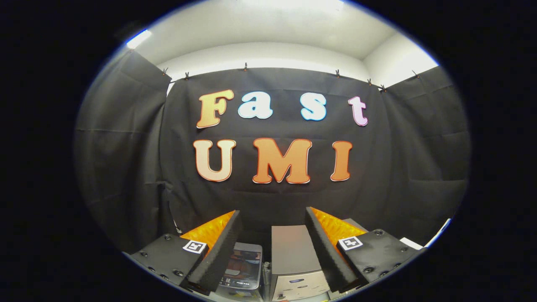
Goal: Put the clothes into the washing machine and then close the washing machine lid.
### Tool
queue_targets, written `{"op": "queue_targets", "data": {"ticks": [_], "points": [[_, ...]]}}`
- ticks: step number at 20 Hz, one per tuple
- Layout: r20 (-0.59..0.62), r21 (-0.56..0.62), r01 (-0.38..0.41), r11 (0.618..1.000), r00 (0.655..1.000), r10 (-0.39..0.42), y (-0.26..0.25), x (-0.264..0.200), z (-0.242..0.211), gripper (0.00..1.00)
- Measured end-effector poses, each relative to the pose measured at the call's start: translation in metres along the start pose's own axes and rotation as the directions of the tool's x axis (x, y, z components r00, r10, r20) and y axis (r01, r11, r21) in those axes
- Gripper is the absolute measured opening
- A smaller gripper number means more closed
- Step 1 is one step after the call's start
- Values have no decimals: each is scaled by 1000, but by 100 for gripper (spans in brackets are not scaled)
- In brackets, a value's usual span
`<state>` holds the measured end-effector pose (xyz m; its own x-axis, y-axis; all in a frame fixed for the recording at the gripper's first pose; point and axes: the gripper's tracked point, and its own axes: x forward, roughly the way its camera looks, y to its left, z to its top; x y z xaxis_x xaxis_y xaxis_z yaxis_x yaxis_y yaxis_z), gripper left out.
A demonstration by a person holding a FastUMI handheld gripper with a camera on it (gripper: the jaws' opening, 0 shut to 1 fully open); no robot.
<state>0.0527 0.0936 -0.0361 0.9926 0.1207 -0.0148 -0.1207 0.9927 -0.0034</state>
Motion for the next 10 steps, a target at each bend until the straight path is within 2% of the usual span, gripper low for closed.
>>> {"op": "queue_targets", "data": {"ticks": [5,10], "points": [[35,26,27,999,999,-28,-14,-21,12,98],[40,37,37,999,998,-39,-18,-21,12,98]]}}
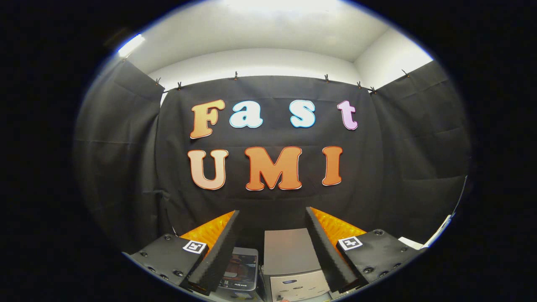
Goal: Put the clothes into the washing machine and then close the washing machine lid.
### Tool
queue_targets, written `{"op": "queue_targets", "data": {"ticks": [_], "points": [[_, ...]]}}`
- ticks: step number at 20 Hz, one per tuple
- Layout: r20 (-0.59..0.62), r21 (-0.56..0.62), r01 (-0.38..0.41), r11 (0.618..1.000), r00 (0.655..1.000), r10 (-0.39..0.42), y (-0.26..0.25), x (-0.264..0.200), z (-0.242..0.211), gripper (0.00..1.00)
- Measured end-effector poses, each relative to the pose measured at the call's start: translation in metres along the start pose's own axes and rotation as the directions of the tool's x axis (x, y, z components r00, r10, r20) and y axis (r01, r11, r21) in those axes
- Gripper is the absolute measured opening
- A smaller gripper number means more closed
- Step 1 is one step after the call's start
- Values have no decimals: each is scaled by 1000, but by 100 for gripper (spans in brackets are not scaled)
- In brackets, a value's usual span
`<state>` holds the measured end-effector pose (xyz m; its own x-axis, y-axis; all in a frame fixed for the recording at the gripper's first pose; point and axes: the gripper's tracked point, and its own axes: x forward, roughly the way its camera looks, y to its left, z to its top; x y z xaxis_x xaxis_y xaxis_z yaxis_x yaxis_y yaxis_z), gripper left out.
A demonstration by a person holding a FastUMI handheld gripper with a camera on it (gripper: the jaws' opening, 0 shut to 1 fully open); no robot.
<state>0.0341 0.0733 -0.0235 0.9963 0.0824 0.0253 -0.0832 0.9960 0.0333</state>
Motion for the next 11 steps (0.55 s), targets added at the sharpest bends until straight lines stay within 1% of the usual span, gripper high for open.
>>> {"op": "queue_targets", "data": {"ticks": [11], "points": [[-3,-25,1,1000,1000,-1,13,3,-1,98]]}}
